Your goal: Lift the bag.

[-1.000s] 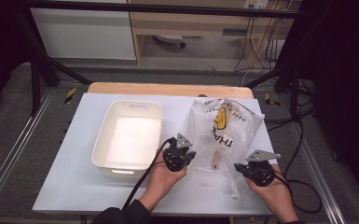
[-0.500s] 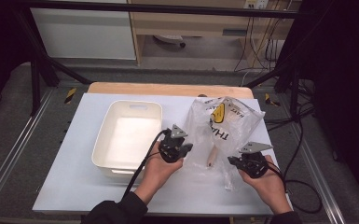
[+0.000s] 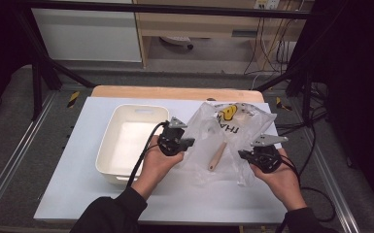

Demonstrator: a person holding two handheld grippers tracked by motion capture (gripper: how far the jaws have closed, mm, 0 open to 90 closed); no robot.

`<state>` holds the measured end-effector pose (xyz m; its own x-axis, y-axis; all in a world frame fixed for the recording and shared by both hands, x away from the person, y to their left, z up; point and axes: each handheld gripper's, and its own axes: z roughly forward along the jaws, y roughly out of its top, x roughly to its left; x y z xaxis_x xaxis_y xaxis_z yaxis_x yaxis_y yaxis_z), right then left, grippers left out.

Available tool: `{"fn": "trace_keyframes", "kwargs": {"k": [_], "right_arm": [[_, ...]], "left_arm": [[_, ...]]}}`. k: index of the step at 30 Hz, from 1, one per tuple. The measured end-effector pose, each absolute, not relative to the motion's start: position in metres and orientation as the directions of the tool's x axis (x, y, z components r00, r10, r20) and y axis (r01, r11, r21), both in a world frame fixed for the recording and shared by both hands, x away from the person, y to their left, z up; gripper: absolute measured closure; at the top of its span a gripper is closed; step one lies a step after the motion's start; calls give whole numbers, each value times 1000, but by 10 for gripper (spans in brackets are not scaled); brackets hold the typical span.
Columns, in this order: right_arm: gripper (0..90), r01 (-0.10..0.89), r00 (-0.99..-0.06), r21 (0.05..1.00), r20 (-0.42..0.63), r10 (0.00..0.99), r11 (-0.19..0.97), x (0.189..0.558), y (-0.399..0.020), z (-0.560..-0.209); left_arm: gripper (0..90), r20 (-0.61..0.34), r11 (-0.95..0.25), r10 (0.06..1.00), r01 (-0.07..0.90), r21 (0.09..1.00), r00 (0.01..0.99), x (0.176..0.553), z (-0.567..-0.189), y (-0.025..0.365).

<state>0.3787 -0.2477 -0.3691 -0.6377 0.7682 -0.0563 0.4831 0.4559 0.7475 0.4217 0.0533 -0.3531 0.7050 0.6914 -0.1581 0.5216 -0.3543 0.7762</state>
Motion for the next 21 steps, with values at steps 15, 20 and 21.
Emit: {"fn": "trace_keyframes", "kwargs": {"k": [15,20,21], "right_arm": [[900,461,-606,789,-53,793,405,392,-266,-335],[900,463,-596,810,-17,803,360,400,-274,-325],[900,465,-593,812,-12,805,354,402,-275,-323]], "left_arm": [[900,-180,-317,698,524,790,694,439,-327,71],[900,-185,-303,707,529,793,682,447,-318,79],[900,-187,-299,708,530,794,681,448,-316,81]]}}
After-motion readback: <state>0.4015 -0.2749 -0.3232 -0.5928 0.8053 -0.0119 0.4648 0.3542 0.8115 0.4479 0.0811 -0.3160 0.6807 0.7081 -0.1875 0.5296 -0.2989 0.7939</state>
